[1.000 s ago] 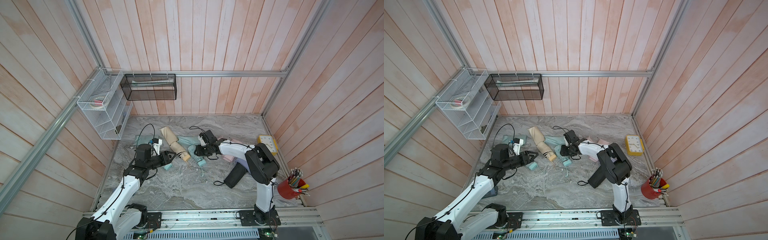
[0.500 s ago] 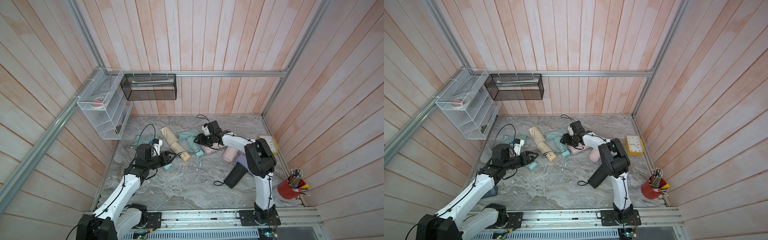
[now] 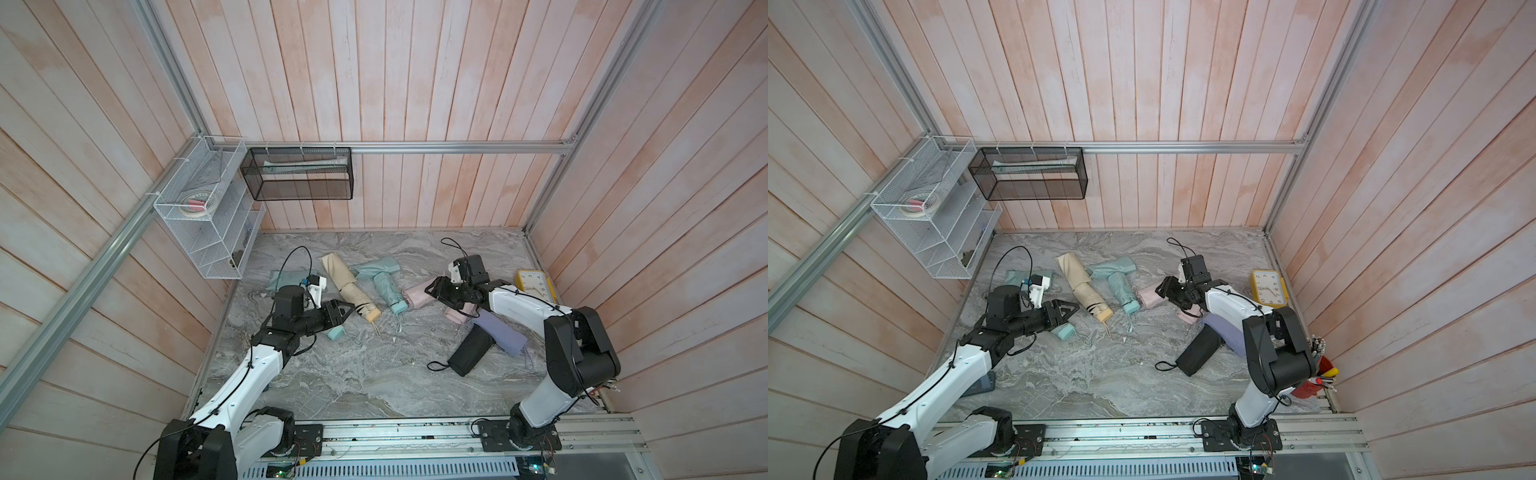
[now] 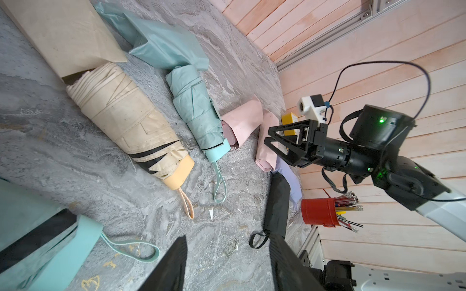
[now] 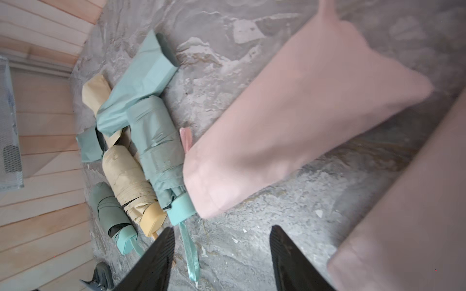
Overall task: Take umbrellas out of sleeves
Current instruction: Move the umbrella to the center of the board.
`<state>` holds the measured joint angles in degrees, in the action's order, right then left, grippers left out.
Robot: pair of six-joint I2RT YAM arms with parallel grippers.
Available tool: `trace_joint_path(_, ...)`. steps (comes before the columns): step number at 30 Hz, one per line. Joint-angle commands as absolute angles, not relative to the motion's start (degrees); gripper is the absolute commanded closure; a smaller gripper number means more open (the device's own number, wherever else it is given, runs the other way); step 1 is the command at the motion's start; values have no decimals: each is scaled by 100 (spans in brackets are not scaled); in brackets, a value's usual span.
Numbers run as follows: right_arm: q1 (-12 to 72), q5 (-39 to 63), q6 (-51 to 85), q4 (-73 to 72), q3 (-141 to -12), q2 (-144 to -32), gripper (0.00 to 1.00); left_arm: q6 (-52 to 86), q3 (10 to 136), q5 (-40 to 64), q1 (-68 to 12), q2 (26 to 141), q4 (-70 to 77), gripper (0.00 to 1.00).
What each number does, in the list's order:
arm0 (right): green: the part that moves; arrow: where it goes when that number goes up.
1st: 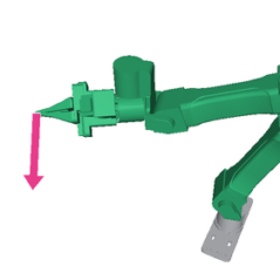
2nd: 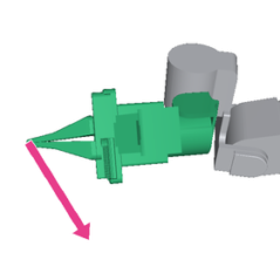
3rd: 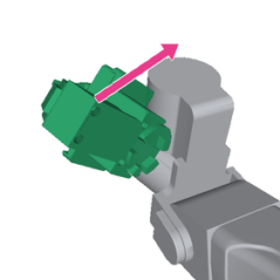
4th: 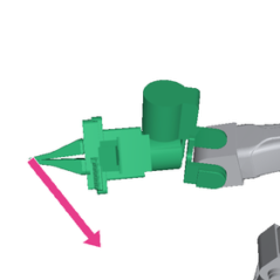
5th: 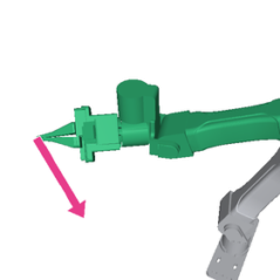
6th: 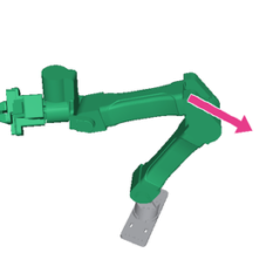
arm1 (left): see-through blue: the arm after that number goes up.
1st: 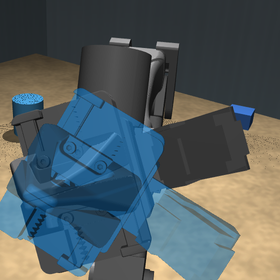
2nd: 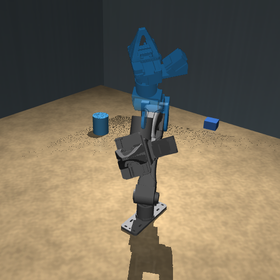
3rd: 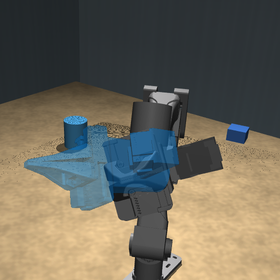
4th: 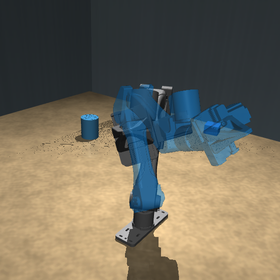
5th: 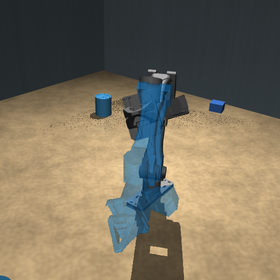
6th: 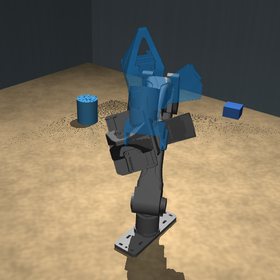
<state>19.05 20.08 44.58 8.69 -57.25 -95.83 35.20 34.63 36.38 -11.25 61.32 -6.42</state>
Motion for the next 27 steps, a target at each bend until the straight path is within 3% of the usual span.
trace_joint_path(1, 1690, 2248, 4993, 508, -5601, -9719, 38, 3518, 3372, 3745, -1092, 6052, -551, 45)
trace_joint_path(7, 1582, 2231, 5112, 480, -5900, -10245, 38, 3465, 3274, 3692, -1092, 5889, -676, 44)
trace_joint_path(13, 1569, 2303, 5122, 309, -6049, -10715, 45, 3463, 3217, 3674, -1090, 5847, -685, 44)
trace_joint_path(14, 1569, 2311, 5112, 252, -6036, -10760, 48, 3455, 3213, 3670, -1091, 5856, -686, 45)
trace_joint_path(17, 1536, 2440, 5114, 6, -5944, -10819, 76, 3445, 3222, 3667, -1091, 5845, -707, 45)
trace_joint_path(20, 1527, 2497, 5028, -105, -5902, -10854, 98, 3437, 3212, 3661, -1090, 5843, -712, 45)
trace_joint_path(27, 1562, 2282, 4165, 491, -6153, -10632, 100, 3428, 3223, 3663, -1097, 5828, -746, 45)
